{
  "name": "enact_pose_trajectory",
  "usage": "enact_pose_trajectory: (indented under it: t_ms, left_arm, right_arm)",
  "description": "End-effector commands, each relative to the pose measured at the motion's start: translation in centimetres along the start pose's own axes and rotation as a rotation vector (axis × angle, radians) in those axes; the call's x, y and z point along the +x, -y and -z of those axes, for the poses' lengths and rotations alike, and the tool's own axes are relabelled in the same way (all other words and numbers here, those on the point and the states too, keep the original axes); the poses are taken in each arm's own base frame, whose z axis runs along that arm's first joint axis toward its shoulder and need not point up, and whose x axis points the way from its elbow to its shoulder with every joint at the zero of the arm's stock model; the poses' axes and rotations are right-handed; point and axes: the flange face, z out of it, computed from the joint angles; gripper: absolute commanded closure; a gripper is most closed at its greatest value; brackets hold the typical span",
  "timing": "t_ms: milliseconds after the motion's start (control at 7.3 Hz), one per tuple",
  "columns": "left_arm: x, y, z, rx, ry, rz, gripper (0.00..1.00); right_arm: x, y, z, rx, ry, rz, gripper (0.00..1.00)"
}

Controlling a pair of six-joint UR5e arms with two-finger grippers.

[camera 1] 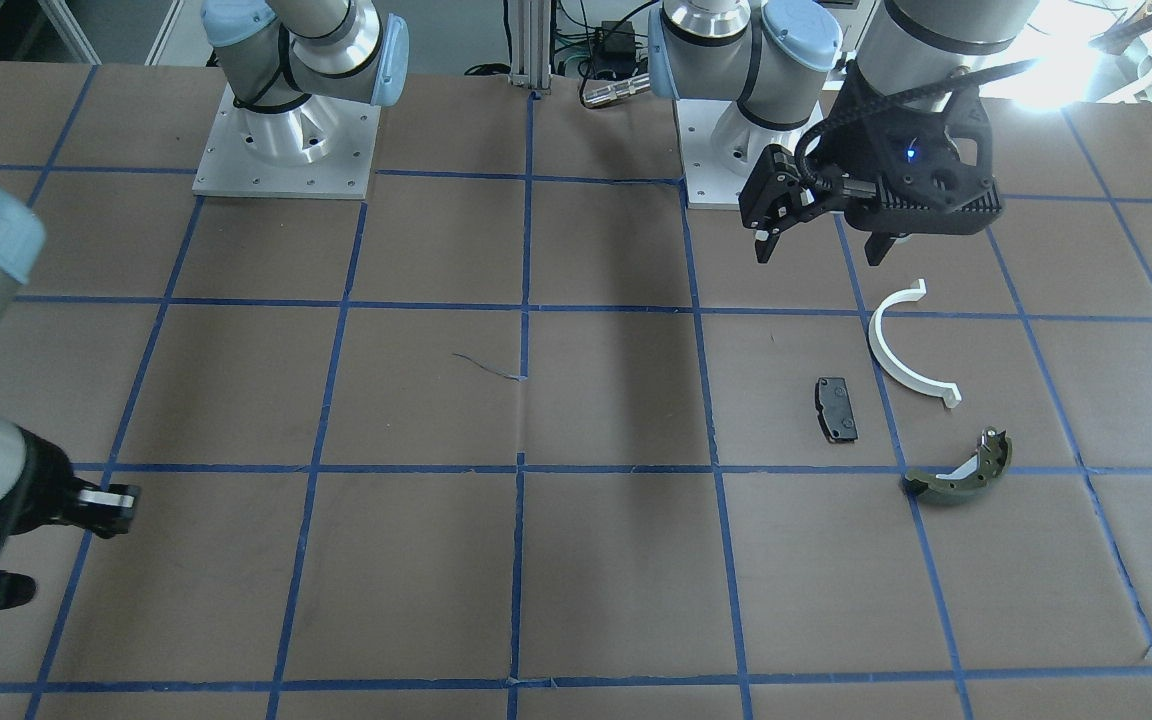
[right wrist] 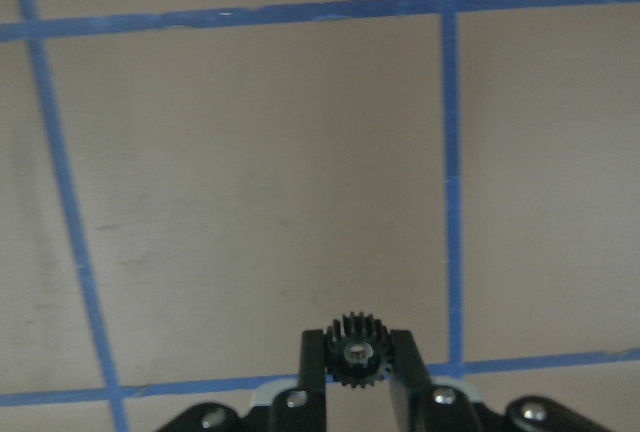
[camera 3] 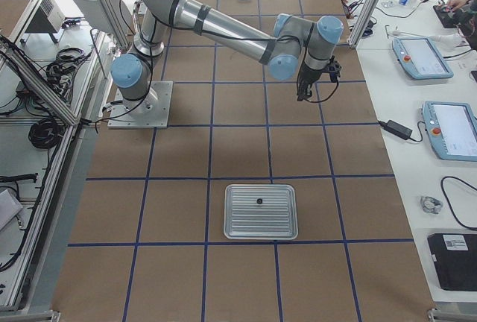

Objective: Place bearing gear from tray to pile

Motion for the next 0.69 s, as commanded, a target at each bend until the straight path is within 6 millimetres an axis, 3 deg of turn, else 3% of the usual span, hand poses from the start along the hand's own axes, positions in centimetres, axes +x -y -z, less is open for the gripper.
enact_pose_trajectory:
  t_ms: [0,274,548]
  left_arm:
    - [0.0,0.0,0.1,0.002,0.000,0.000,0.00]
    - [0.0,0.0,-0.1,-0.001,0.000,0.000,0.00]
    - [-0.1,0.0,-0.1,-0.001,0.000,0.002,0.00]
  right_arm:
    - [-12.6,-2.2,-0.5,-0.011,0.052,-0.020,0.85]
    - [-20.0,-4.8,-4.0,-0.009,0.103,-0.090,0.85]
    - [-24.6,-7.9,-7.6,0.050,0.118,-0.142,0.85]
